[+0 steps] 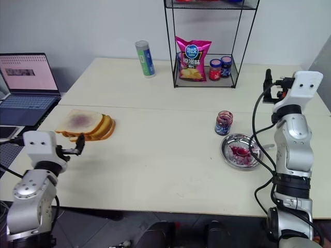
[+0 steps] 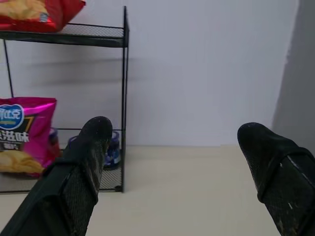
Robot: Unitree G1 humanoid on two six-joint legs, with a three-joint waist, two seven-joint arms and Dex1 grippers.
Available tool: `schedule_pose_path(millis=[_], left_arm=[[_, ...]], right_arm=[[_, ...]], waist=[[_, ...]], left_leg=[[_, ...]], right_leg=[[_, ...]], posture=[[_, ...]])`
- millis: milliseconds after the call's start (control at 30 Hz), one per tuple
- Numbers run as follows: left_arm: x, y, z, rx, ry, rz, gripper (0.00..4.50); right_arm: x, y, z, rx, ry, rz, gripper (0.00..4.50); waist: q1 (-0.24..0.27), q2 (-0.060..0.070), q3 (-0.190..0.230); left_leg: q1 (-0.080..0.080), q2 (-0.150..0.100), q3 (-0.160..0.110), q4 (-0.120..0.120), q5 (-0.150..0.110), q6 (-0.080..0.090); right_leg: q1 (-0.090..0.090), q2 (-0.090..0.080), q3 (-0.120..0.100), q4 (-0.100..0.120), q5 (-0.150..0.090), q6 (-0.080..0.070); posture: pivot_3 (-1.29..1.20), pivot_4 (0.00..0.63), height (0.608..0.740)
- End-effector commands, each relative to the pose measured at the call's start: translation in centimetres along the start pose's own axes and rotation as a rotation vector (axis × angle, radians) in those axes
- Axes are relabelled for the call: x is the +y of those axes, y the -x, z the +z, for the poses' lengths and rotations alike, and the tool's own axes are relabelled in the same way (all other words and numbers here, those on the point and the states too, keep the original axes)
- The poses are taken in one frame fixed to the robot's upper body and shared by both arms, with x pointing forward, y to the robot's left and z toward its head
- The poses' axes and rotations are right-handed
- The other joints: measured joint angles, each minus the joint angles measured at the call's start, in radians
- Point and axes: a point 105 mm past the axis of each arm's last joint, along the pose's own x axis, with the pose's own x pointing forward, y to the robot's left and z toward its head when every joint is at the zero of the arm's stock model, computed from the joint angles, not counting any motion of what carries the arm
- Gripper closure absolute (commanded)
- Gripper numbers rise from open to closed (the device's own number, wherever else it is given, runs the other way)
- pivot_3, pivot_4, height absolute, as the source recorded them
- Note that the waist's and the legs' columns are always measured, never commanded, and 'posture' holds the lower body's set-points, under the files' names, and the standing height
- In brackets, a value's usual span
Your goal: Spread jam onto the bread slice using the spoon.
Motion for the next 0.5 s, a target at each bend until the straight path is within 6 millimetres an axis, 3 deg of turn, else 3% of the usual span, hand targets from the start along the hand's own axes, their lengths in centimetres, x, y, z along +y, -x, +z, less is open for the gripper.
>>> schedule_pose_path(millis=[33, 100, 167, 233, 333, 500], left_arm=[[2.1, 0.2, 2.8, -0.09, -0.03, 0.068, 0.0], [2.3, 0.2, 2.7, -0.084, -0.028, 0.073, 0.0], [1.4, 0.0, 2.5, -0.069, -0.046, 0.02, 0.0], [1.0, -0.4, 2.8, -0.067, -0.042, -0.008, 0.0], [0.9, -1.0, 2.8, -0.042, -0.039, -0.032, 0.0], [1.3, -2.1, 1.8, 0.041, -0.025, -0.057, 0.0]], right_arm=[[6.9, -1.1, 2.0, -0.066, -0.108, 0.23, 0.04], [11.2, -0.6, 1.8, -0.053, -0.155, 0.41, 0.04], [16.9, 1.7, 0.8, 0.029, -0.221, 0.731, 0.04], [19.8, 4.1, 0.0, 0.085, -0.24, 0.961, 0.04], [21.6, 7.1, -1.2, 0.14, -0.199, 1.214, 0.04], [22.3, 10.5, -3.1, 0.218, -0.137, 1.457, 0.04]], waist=[[-0.008, -0.001, 0.0], [-0.037, -0.001, 0.0], [-0.05, -0.001, 0.0], [-0.054, -0.002, 0.0], [-0.045, -0.002, 0.0], [-0.034, -0.004, -0.001]], left_leg=[[0.0, 0.004, 0.002, -0.001, 0.0, 0.0], [0.002, 0.006, 0.006, -0.001, -0.001, 0.001], [0.003, 0.006, 0.007, -0.001, -0.001, 0.002], [0.003, 0.007, 0.006, 0.0, -0.001, 0.002], [0.002, 0.007, 0.004, 0.0, -0.001, 0.002], [0.002, 0.007, 0.004, 0.001, -0.001, 0.002]], right_leg=[[0.002, 0.006, 0.005, -0.006, 0.004, 0.004], [0.002, 0.008, 0.008, -0.009, 0.01, 0.002], [0.002, 0.008, 0.009, -0.009, 0.01, 0.002], [0.002, 0.009, 0.009, -0.009, 0.011, 0.002], [0.002, 0.009, 0.007, -0.008, 0.011, 0.001], [0.002, 0.009, 0.007, -0.01, 0.012, 0.002]], posture=[[0.0, 0.15, 0.74], [0.0, 0.15, 0.74], [0.0, 0.15, 0.74], [0.0, 0.15, 0.74], [0.0, 0.15, 0.74], [0.0, 0.15, 0.74]])
